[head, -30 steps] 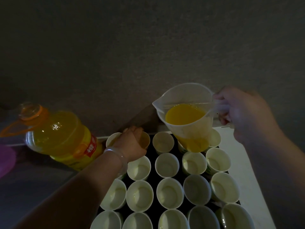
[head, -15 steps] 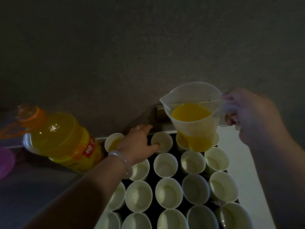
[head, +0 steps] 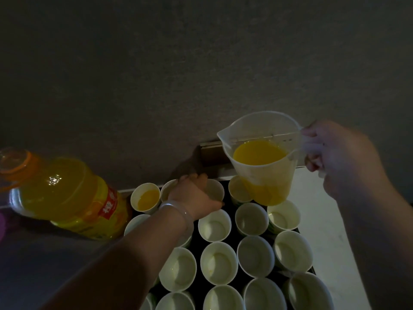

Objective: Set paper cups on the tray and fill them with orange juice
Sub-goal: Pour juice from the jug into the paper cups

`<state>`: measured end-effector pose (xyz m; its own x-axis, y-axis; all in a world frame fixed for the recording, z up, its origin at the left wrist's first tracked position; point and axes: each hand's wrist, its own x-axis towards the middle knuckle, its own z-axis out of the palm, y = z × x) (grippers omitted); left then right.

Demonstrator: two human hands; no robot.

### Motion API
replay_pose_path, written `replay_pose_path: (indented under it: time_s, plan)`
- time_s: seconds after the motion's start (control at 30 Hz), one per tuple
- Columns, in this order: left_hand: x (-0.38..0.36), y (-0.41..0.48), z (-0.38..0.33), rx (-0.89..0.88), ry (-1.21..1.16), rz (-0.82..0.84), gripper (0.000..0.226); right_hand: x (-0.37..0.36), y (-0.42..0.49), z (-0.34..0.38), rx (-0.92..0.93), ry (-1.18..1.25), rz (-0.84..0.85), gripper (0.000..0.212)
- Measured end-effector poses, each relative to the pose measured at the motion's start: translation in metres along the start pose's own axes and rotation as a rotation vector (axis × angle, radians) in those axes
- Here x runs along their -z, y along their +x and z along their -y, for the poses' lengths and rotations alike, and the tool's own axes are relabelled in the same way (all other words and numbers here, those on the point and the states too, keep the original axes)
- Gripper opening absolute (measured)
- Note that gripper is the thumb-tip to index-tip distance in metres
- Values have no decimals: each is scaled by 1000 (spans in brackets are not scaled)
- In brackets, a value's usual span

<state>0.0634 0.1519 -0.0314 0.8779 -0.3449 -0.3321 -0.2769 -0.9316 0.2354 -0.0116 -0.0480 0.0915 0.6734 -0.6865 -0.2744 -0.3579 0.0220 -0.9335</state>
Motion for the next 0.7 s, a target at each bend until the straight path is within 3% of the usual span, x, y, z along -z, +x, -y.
replay_pose_path:
  time_s: [0.23,0.4,0.53,0.7]
  plan:
    - [-12,9,0,31,-41,-73,64,5,3,-5,149,49,152,15]
    - [8,-12,-7,22,-273,-161,59,8,5,-4,186,73,188,17]
    - [23,-27,-7,-52,-359,-282,72,12,7,-2,200,66,178,18]
    - [43,-37,2,-111,-330,-326,71,14,7,7,233,-58,176,15]
